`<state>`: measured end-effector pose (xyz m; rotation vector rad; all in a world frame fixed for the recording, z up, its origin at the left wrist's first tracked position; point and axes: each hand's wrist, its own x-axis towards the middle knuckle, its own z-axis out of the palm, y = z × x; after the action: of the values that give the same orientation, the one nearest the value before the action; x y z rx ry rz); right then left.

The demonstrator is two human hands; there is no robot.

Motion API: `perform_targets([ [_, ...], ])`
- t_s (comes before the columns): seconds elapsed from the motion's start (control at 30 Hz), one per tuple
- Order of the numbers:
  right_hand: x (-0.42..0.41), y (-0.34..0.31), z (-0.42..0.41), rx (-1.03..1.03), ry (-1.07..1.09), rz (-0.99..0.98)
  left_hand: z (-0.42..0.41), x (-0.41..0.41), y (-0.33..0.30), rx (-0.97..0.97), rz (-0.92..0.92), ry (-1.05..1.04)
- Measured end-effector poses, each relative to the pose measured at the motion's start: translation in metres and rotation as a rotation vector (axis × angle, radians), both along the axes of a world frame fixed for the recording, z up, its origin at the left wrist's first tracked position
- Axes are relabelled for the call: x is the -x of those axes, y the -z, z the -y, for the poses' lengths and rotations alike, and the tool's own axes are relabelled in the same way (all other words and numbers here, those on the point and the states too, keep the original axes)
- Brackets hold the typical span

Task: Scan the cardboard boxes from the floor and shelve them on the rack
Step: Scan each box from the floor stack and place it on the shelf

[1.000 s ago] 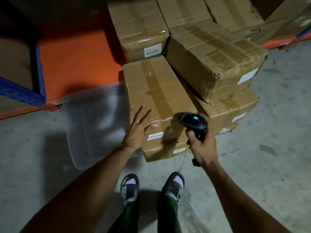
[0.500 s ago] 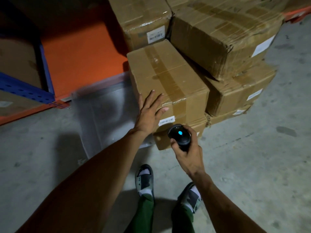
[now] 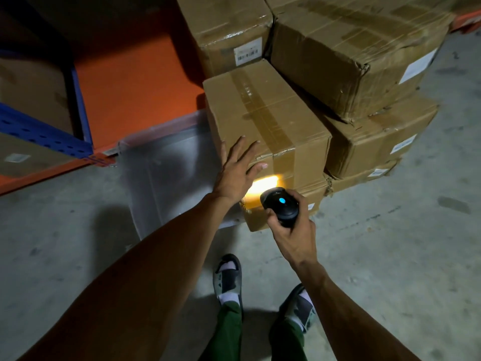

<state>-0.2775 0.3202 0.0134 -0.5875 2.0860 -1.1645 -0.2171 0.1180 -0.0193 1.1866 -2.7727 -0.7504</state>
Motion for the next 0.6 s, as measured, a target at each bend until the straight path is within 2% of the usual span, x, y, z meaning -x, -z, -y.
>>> perform_targets([
  [0.07, 0.0, -0.001, 0.0, 0.004, -0.002, 0.006, -0.002, 0.0, -0.002, 0.015, -0.04, -0.006],
  [0.23, -0.002, 0.0, -0.003, 0.01, -0.002, 0.004, -0.002, 0.001, 0.0, -0.044, -0.007, -0.046],
  [0.6, 0.004, 0.009, -0.01, 0.013, 0.014, 0.021, -0.002, -0.01, -0.009, -0.165, -0.174, -0.076],
])
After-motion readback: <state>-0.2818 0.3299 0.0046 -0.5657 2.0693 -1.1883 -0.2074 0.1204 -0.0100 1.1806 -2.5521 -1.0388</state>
